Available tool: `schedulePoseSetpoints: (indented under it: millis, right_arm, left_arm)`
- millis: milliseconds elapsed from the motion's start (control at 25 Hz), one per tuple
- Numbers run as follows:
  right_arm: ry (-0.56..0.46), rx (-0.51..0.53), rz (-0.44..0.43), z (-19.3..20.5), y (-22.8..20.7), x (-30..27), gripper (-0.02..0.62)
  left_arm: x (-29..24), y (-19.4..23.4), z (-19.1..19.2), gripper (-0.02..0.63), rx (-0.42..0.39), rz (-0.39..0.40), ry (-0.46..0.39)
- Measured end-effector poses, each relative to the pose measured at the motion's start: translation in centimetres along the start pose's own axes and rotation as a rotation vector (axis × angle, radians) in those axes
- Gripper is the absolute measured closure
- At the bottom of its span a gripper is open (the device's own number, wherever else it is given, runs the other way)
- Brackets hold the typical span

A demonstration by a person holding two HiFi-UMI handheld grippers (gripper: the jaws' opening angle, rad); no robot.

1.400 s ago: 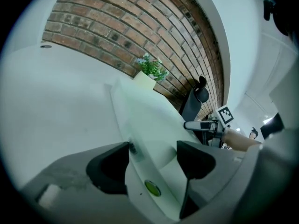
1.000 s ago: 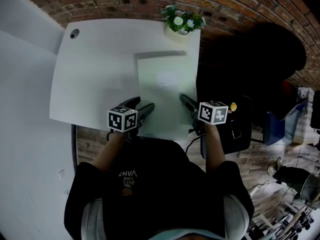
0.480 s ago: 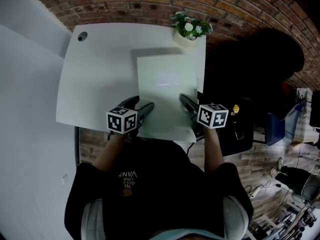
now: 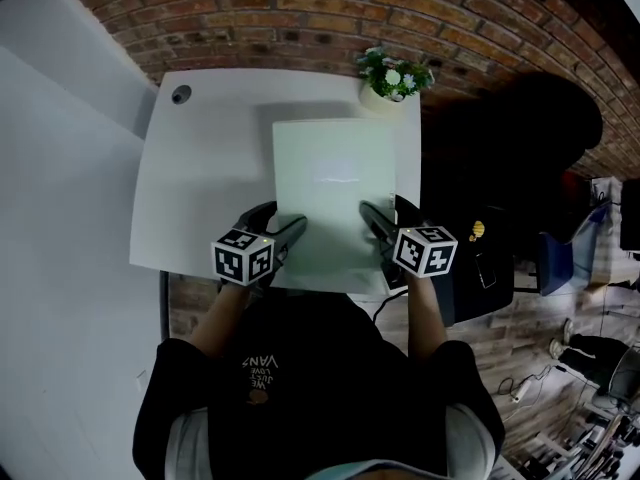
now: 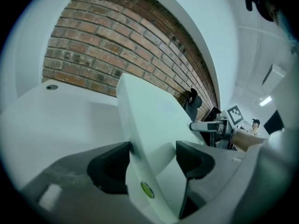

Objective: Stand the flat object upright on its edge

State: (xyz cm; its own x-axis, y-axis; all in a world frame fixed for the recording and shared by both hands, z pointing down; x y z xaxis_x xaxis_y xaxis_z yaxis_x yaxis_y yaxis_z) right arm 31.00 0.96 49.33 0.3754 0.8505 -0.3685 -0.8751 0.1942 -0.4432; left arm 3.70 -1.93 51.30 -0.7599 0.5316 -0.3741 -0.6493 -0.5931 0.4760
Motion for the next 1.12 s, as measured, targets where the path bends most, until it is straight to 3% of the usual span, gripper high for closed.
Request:
schedulePoseSetpoints:
  millis: [1120]
  right_arm:
    - [-0.132, 0.093, -0.081, -2.6, 15.6, -12.4, 0.282]
  left_arm:
    - [10.4, 14.6, -10.5, 0.295, -0.233, -0.017, -0.144]
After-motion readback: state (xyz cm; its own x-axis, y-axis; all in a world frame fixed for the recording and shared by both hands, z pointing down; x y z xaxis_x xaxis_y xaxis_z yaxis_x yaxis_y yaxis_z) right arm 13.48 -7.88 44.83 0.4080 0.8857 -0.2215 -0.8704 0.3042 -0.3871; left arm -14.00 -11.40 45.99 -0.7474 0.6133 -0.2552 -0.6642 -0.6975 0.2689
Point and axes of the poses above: the fingertips, and each gripper's own axes: x backward along the fingers, y to its left, z out of its underside, the point moved 8 cm from there along x, backward along the fingers, and after that the axes turned 12 degrees about -y, right-handed, at the moved point
